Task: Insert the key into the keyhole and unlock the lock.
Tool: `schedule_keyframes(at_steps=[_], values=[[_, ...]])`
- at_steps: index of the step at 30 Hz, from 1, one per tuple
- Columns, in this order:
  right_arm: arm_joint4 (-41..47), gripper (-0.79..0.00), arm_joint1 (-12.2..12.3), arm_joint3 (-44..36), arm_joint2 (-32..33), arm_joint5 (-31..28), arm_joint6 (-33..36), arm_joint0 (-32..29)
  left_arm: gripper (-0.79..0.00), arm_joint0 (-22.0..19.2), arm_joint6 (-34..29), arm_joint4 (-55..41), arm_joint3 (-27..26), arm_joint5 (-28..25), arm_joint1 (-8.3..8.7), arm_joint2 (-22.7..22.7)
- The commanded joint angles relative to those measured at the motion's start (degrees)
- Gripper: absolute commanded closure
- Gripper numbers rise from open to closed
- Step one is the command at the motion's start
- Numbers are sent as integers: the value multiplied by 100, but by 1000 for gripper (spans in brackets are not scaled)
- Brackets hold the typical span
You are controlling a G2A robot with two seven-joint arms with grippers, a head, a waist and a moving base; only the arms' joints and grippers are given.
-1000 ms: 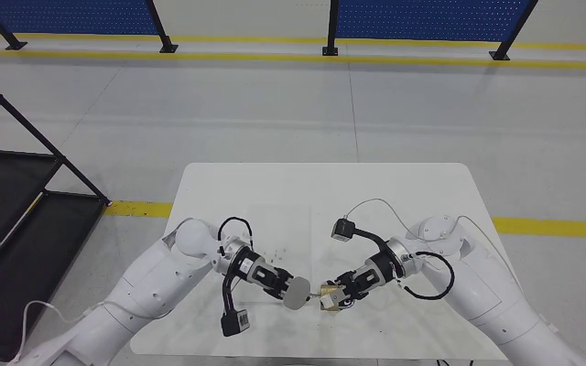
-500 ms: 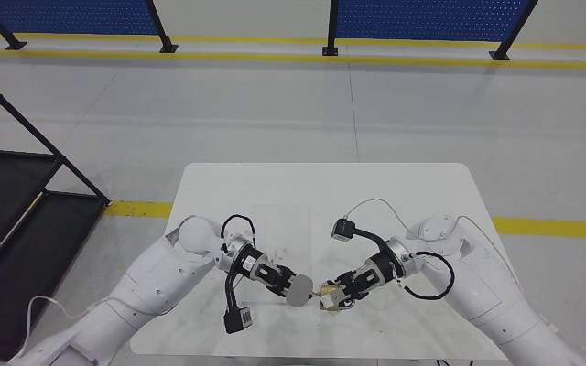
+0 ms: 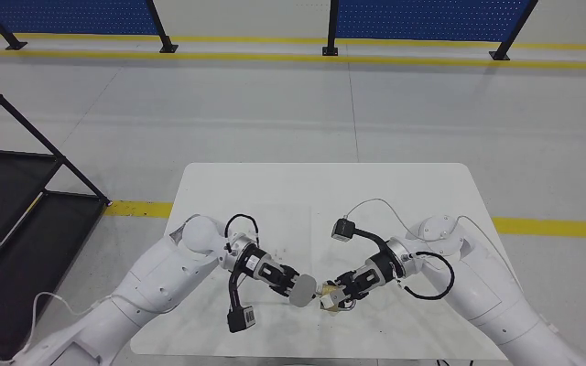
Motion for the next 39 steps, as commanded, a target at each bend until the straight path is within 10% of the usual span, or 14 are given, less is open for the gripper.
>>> schedule_keyframes(at_steps=[1,9,13,15,39], values=[[0,0,0,0,0,0,0,0,0,-4,-8,-3,8,8,-3,3],[0,0,0,0,0,0,0,0,0,-19,-41,0,27,41,-21,34],[0,0,0,0,0,0,0,0,-403,-10,-56,-1,36,56,-23,30],[0,0,0,0,0,0,0,0,-785,8,-58,-29,27,58,-21,22],[0,0,0,0,0,0,0,0,-785,724,-9,-813,-134,-443,286,-1088]])
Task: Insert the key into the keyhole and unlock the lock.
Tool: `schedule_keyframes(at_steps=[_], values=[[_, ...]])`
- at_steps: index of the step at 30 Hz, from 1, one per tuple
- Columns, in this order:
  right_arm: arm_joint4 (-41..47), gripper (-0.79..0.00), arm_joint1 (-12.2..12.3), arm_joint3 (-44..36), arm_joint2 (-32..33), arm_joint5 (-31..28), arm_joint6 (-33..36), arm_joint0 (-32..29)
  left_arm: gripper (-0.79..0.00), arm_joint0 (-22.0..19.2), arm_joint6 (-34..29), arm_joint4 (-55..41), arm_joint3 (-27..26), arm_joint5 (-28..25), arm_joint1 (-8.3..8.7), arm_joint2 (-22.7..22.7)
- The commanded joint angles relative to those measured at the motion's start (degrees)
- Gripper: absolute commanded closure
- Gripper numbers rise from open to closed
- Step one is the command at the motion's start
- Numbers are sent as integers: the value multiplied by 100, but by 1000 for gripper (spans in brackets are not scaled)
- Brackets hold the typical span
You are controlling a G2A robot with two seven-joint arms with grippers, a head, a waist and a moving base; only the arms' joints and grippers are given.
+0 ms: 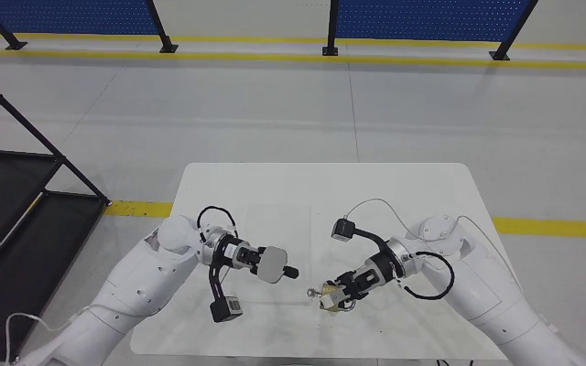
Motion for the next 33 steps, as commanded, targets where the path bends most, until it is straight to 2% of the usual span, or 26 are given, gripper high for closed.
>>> schedule_keyframes(at_steps=[1,9,15,26,33], values=[[0,0,0,0,0,0,0,0,-785,67,47,-63,7,-95,25,-79],[0,0,0,0,0,0,0,0,-785,300,297,-211,-52,-338,116,-383],[-516,0,-16,-41,21,172,-258,207,-785,300,307,-191,-67,-330,119,-394],[-313,0,-294,848,-346,103,-22,991,-785,300,307,-191,-67,-330,119,-394],[127,0,-452,1327,-516,20,0,1133,-785,300,307,-191,-67,-330,119,-394]])
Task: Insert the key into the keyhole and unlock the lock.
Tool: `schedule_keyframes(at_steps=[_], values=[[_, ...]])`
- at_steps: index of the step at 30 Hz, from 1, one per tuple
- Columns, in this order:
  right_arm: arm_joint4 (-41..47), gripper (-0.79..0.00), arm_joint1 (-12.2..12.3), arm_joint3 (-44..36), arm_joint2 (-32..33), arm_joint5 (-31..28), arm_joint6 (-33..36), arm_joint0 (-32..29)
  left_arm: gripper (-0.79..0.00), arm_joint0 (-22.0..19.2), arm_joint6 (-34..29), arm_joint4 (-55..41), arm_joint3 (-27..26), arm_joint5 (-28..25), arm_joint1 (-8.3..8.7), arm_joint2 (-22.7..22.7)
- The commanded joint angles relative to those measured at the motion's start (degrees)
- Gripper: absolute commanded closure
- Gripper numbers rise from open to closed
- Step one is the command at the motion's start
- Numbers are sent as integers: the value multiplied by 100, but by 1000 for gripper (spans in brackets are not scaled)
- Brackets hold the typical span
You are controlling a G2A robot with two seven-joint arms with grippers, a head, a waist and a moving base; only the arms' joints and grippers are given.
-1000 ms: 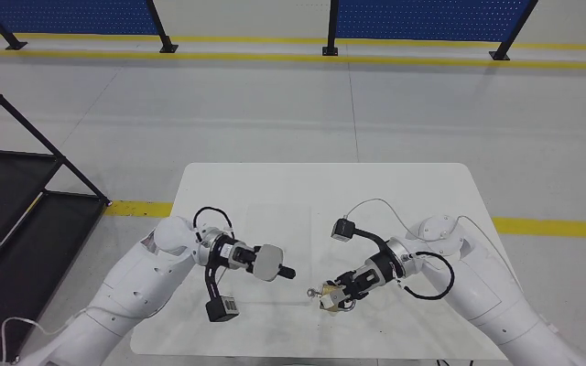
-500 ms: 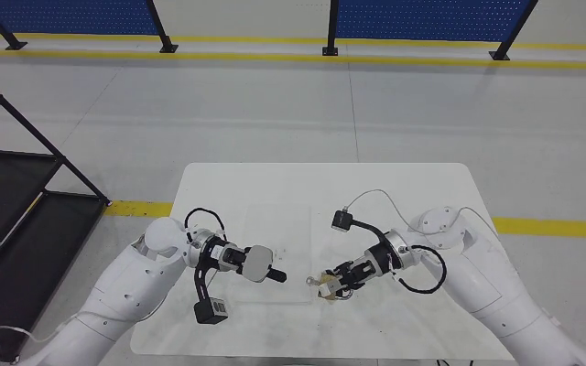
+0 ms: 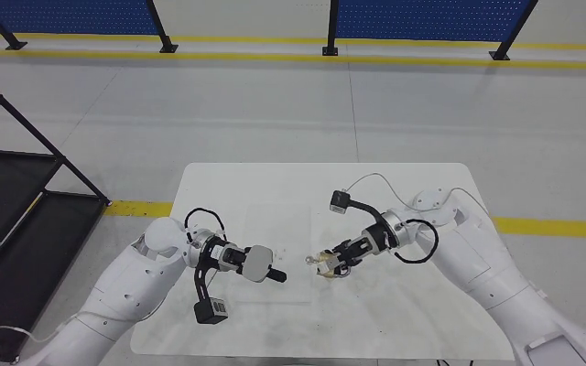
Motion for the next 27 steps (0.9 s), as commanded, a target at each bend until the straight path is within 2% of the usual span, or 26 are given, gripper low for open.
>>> schedule_keyframes(at_steps=[1,11,13,15,21,23,27], values=[[21,0,-5,20,-6,-4,0,3,-785,0,0,0,0,0,0,0],[21,0,-5,20,-6,-4,0,3,-785,19,-36,-81,5,-50,-4,9],[21,0,-5,20,-6,-4,0,3,-785,31,-119,-610,111,-523,-12,-20],[21,0,-5,20,-6,-4,0,3,-785,1,-17,-1050,281,-1238,-3,-40],[21,0,-5,20,-6,-4,0,3,-785,8,-139,-1371,370,-2715,35,9],[21,0,-5,20,-6,-4,0,3,-785,31,-178,-1424,414,-3349,53,84],[21,0,-5,20,-6,-4,0,3,-785,114,-758,-2414,571,-4456,14,160]])
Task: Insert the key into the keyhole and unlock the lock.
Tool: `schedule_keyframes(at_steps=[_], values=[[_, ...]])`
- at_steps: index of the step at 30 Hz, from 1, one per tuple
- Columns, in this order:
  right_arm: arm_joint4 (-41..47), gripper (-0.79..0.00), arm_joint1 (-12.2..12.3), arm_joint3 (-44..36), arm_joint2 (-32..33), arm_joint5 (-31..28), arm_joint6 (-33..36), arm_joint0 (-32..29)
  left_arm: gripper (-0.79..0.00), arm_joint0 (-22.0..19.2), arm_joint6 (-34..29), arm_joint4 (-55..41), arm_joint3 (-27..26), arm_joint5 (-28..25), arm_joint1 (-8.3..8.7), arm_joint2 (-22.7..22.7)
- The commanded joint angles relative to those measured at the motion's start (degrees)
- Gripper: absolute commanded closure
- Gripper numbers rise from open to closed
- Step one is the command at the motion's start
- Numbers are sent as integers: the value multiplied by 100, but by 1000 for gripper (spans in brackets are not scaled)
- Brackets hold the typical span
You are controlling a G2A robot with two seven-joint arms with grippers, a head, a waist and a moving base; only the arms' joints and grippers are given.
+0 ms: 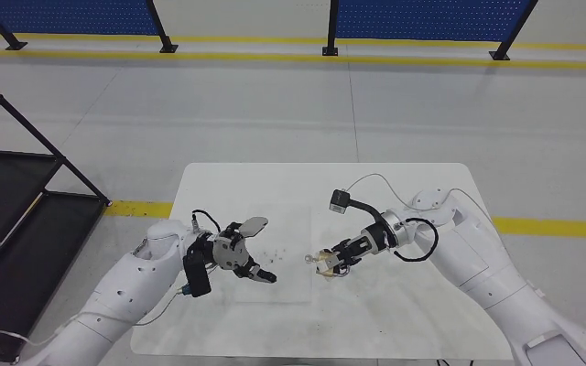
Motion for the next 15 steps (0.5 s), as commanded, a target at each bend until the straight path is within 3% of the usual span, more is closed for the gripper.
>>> schedule_keyframes(at_steps=[1,13,15], values=[[0,0,0,0,0,0,0,0,-785,66,-311,-710,-35,-453,-29,87],[0,0,0,0,0,0,0,0,-785,81,-337,-764,-54,-479,-33,103],[0,0,0,0,0,0,0,0,-785,24,-707,-943,-181,-849,-22,120]])
